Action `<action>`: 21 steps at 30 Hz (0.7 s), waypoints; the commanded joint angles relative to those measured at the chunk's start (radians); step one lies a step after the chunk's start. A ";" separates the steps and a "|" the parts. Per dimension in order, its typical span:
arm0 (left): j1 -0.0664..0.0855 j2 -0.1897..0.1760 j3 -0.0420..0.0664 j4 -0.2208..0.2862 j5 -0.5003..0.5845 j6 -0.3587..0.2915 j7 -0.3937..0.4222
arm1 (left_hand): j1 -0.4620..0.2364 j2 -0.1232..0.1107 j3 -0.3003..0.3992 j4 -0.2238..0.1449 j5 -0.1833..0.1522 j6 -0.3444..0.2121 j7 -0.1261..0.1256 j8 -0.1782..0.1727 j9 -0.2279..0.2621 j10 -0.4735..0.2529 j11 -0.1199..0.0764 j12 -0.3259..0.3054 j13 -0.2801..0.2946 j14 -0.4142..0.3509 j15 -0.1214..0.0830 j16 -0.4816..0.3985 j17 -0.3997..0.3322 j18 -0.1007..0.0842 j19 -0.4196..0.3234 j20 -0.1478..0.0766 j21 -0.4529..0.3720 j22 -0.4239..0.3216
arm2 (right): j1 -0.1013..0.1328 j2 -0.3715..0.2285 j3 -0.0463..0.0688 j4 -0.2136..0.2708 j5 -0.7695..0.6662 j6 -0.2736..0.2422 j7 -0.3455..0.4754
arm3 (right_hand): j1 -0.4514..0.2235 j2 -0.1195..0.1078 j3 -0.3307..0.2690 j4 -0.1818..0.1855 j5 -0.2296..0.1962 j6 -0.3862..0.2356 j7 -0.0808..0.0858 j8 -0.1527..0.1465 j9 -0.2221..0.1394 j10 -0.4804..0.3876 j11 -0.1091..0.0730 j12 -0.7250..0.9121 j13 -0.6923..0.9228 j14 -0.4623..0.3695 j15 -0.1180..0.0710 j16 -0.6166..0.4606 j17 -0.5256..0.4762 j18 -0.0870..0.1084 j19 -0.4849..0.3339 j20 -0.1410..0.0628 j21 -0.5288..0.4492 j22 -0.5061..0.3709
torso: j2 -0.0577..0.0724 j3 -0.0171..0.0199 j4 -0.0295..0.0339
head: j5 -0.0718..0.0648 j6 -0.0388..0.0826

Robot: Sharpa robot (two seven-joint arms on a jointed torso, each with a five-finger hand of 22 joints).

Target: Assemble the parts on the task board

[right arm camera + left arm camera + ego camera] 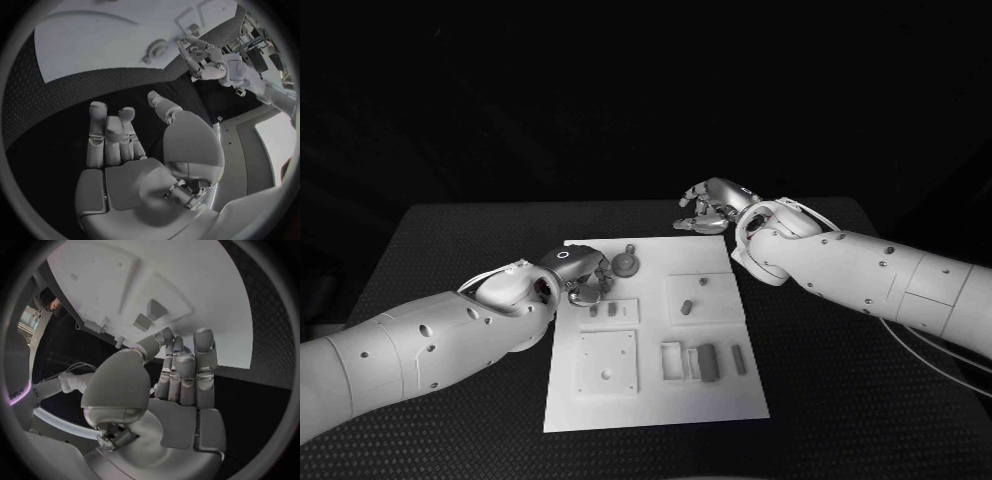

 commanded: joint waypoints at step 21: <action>0.000 -0.020 0.001 0.005 0.013 -0.004 -0.002 | -0.003 -0.038 -0.013 0.003 0.002 -0.087 0.013 -0.033 -0.018 -0.043 0.018 -0.003 -0.006 -0.003 0.021 0.000 -0.007 0.115 0.004 0.013 -0.005 0.018 | 0.000 -0.003 0.000 0.003 -0.002 0.009 0.010 | 0.010 -0.003 -0.001 0.007 0.002 -0.002 0.008 -0.001 0.001 -0.009 0.000 0.004 -0.002 -0.006 0.001 -0.006 -0.002 0.045 -0.002 -0.007 -0.007 0.014 | 0.000 -0.0012 0.0008 | -0.002 0.001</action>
